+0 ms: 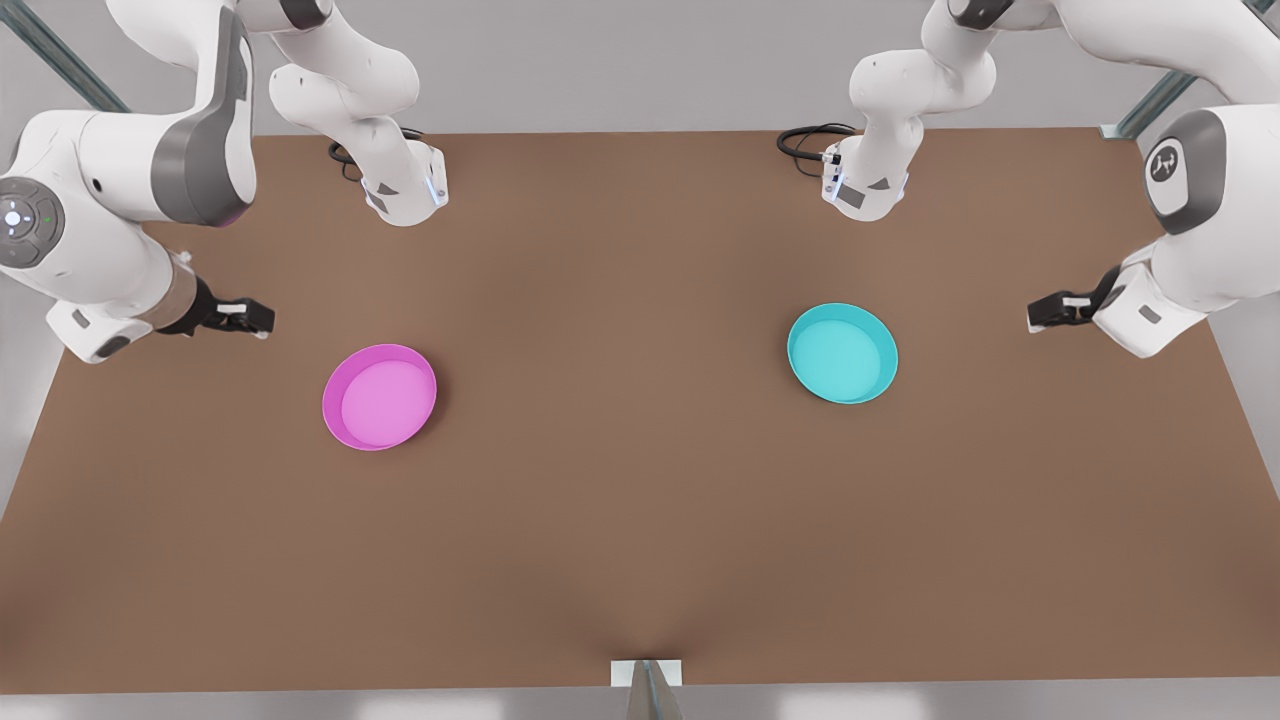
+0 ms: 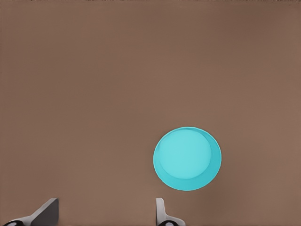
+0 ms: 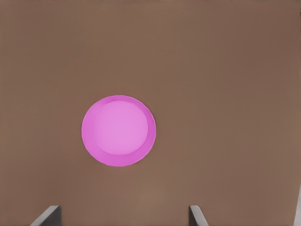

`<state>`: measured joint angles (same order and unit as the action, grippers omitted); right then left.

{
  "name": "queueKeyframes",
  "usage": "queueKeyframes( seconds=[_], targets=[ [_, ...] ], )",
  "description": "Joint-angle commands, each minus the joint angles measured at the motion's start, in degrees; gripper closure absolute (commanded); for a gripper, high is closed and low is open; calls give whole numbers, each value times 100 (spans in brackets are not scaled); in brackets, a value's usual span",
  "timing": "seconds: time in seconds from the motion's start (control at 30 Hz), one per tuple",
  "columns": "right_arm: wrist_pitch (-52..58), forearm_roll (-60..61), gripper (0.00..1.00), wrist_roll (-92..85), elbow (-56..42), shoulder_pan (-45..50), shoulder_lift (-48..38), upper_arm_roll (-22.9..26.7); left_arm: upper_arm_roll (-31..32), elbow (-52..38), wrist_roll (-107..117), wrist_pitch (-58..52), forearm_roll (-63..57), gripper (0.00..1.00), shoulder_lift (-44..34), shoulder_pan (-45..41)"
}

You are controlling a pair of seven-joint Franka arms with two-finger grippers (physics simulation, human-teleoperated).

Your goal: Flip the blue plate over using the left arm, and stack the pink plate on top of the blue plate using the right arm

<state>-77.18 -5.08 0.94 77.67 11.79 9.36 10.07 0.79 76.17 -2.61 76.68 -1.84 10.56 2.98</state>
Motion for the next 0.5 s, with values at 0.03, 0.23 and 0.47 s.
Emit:
queueKeyframes(
  seconds=[0.03,0.23,0.47],
  targets=[
    [-271,-11,0,73,3,-2,-4,4,-26,91,270,110,25,0,51,-8],
    [-289,-11,0,82,21,-2,31,4,-1336,4661,-3840,4135,2767,0,587,168],
    [-289,-11,0,73,21,-2,101,4,-1327,5549,-7929,5067,4138,0,701,-131]
  ],
)
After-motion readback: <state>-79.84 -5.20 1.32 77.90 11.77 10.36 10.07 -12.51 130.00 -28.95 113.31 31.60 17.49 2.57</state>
